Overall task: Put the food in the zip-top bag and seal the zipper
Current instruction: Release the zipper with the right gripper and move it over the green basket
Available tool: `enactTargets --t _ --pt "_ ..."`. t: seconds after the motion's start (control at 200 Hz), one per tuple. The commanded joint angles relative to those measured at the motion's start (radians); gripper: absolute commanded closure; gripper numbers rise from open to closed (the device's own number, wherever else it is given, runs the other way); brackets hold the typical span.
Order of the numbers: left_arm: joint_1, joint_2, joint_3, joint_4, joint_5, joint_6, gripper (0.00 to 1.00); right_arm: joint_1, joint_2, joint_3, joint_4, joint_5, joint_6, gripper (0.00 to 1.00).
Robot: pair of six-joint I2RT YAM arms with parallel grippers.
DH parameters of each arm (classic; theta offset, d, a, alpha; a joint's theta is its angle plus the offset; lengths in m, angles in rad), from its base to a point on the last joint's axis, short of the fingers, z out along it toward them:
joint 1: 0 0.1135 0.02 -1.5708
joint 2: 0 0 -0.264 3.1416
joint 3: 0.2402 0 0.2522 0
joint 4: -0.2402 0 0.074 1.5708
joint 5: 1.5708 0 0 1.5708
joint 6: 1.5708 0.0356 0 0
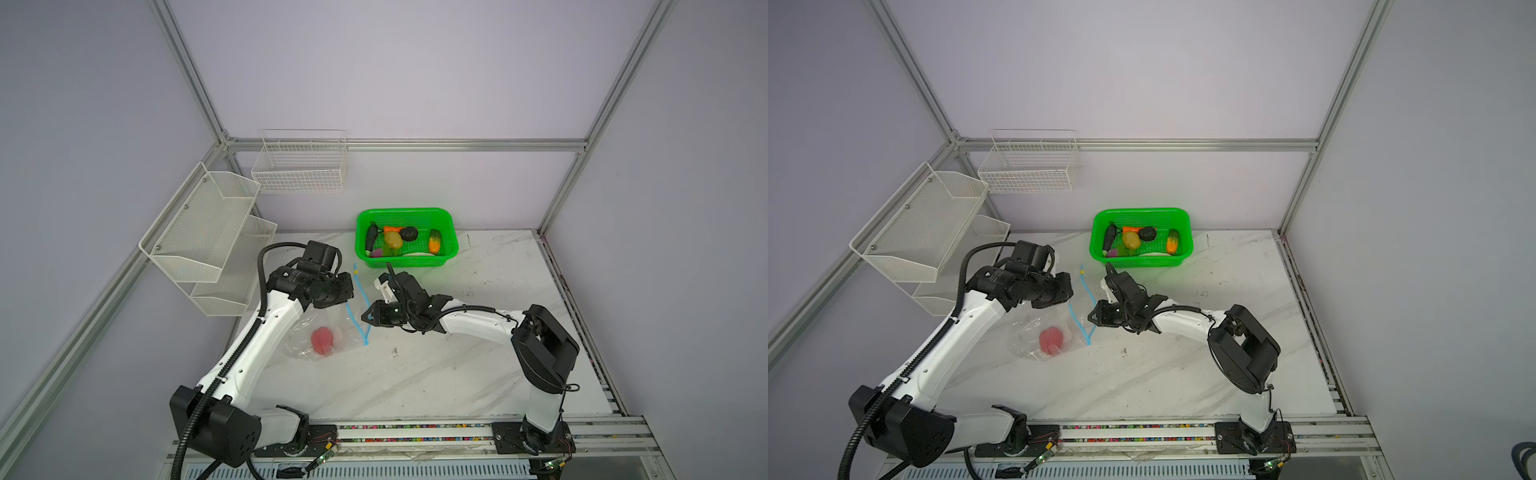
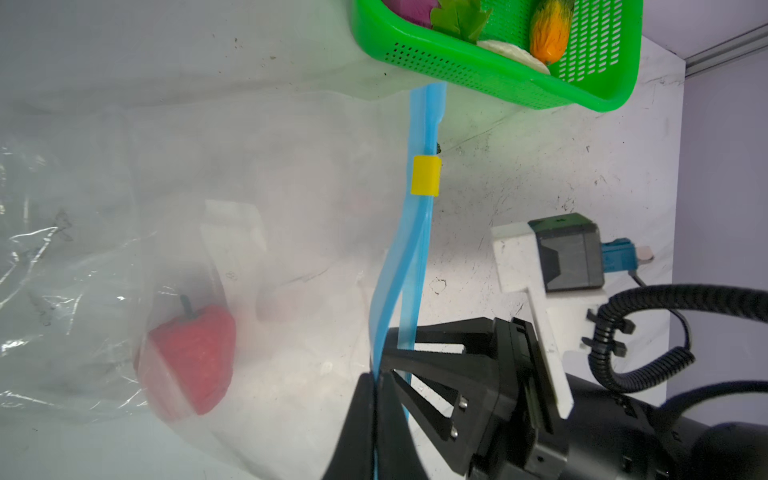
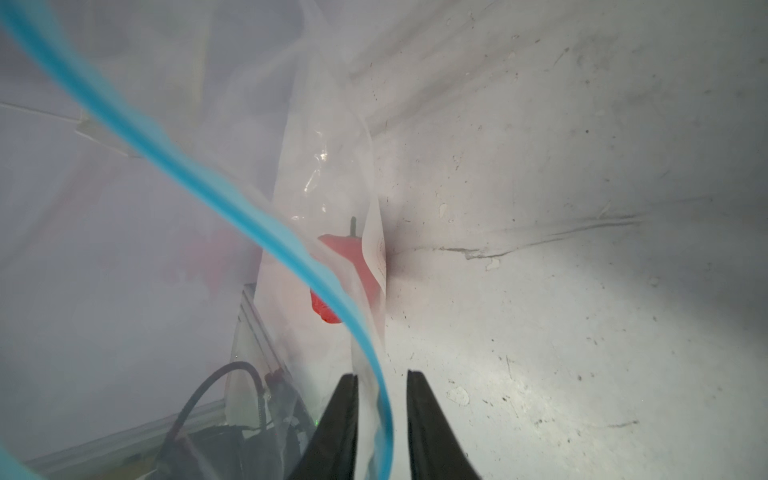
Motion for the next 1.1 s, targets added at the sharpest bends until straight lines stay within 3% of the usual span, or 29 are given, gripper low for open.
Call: enactTargets --t 0.0,0.12,0.205,0.29,0.465,0.695,0.92,1.095 --pt "-0.009 0.005 -0.067 0.094 0.05 -0.002 1.0 -0.028 -0.053 -0.001 -0.023 0.031 0.004 0.63" --pt "-0.009 0.021 -0.093 0.133 0.062 -0.002 1.0 -0.093 -0.107 -0.003 -0.065 0.047 -0.084 0.45" --pt "-0.009 0.036 -0.108 0.168 0.085 -0.007 1.0 -0.167 -0.079 0.038 -0.092 0.051 -0.184 0.42" --pt "-0.011 0.057 -0.121 0.198 0.113 -0.012 1.0 -0.233 -0.028 0.109 -0.113 0.086 -0.265 0.41" --pt "-0.012 0.079 -0.103 0.212 0.124 -0.004 1.0 -0.335 0.163 0.367 -0.229 0.286 -0.423 0.42" --pt "-0.011 0.131 -0.083 0.211 0.125 0.011 1.0 -0.382 0.489 0.833 -0.415 0.457 -0.535 0.43" --pt "-0.011 0.138 -0.078 0.203 0.118 0.014 1.0 -0.387 0.704 1.158 -0.581 0.45 -0.554 0.45" --pt "-0.01 0.139 -0.08 0.201 0.115 0.012 1.0 -0.387 0.681 1.115 -0.608 0.443 -0.571 0.45"
